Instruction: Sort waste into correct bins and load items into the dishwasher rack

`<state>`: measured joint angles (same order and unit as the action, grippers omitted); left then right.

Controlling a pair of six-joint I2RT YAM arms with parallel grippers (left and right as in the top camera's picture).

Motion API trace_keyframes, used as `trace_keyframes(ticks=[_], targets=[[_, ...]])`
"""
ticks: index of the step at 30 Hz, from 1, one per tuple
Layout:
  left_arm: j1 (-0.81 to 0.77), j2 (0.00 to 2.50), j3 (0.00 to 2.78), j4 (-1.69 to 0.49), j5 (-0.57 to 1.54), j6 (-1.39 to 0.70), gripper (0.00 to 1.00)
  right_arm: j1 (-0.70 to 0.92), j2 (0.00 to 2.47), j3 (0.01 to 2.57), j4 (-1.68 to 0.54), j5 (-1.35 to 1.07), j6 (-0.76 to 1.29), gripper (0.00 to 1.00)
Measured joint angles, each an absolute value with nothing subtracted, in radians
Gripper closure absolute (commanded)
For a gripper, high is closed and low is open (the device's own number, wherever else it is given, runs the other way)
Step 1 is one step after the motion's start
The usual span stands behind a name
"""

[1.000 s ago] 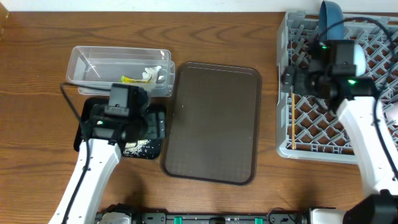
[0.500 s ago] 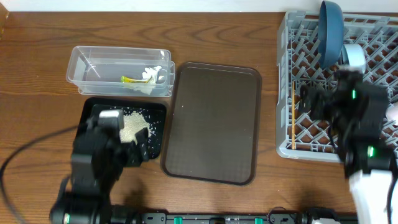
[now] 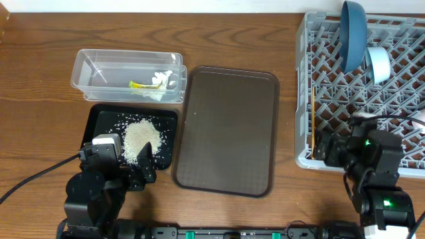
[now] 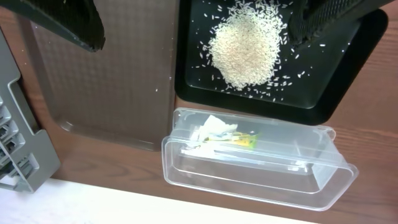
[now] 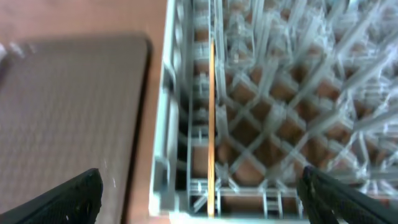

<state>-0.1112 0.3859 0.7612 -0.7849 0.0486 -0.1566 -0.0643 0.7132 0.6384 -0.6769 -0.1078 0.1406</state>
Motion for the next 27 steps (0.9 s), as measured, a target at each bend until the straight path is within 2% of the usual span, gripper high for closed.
trace_keyframes(ticks=[10, 27], targets=[[-0.111, 0.386, 0.761, -0.785, 0.048, -0.157, 0.03, -0.064, 0.719, 0.638, -0.863, -0.104, 0.141, 0.01], [-0.111, 0.386, 0.761, -0.785, 0.048, -0.157, 0.03, -0.064, 0.719, 0.638, -0.878, -0.105, 0.141, 0.01]])
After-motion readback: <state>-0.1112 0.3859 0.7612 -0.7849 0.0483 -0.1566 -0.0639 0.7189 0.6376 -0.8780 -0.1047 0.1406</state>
